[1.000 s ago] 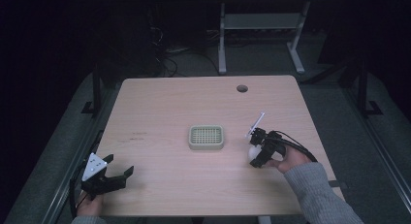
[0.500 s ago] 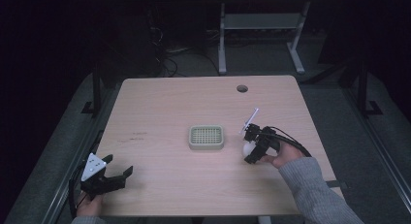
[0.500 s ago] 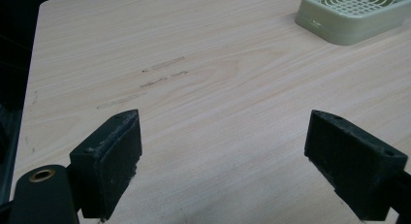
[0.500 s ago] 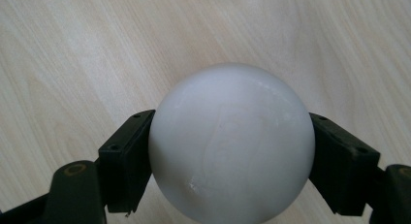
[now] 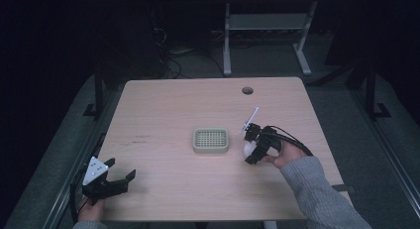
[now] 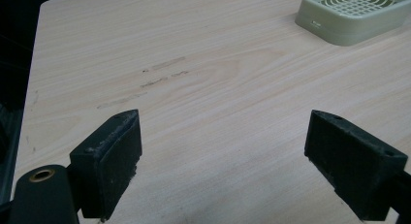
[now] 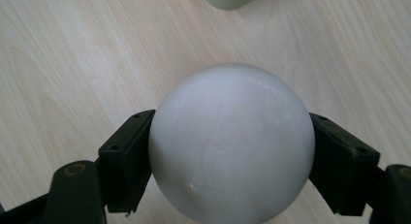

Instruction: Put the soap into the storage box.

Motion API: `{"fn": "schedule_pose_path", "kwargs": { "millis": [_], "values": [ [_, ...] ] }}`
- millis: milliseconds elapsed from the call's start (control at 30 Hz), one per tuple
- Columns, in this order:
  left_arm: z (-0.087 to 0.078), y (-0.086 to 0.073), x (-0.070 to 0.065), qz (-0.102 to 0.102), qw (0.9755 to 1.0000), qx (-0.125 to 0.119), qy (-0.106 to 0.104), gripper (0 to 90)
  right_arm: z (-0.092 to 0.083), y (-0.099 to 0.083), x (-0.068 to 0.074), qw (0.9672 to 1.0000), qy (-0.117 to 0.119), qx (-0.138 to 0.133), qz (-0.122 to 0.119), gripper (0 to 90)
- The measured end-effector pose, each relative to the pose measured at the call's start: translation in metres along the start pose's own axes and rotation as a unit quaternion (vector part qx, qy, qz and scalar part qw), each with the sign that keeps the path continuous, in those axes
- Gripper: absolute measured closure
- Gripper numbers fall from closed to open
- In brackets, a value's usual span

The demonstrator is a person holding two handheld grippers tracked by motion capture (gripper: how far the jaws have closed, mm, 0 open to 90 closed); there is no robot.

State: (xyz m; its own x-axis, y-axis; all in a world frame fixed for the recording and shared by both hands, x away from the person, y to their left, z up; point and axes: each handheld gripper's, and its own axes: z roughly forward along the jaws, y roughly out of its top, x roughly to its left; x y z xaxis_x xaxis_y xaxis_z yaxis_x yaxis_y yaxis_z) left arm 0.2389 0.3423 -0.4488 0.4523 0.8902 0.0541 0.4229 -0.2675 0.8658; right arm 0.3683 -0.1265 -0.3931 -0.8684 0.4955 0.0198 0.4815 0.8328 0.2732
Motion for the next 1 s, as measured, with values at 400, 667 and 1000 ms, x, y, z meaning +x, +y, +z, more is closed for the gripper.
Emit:
{"fn": "schedule_pose_path", "kwargs": {
  "millis": [400,667,1000],
  "values": [
    [0.0,0.0,0.0,-0.001,1.0,0.0,0.0,12.9,0.0,0.017,0.002,0.9999,0.001,0.003,-0.01,23.5],
    [-0.001,0.0,0.0,-0.001,1.0,0.0,0.001,12.8,0.001,0.028,0.005,0.9998,0.004,0.003,-0.017,23.6],
    [-0.001,0.0,0.0,-0.006,1.0,-0.001,0.002,12.9,-0.001,0.038,0.004,0.9996,0.005,0.003,-0.026,23.6]
  ]
}}
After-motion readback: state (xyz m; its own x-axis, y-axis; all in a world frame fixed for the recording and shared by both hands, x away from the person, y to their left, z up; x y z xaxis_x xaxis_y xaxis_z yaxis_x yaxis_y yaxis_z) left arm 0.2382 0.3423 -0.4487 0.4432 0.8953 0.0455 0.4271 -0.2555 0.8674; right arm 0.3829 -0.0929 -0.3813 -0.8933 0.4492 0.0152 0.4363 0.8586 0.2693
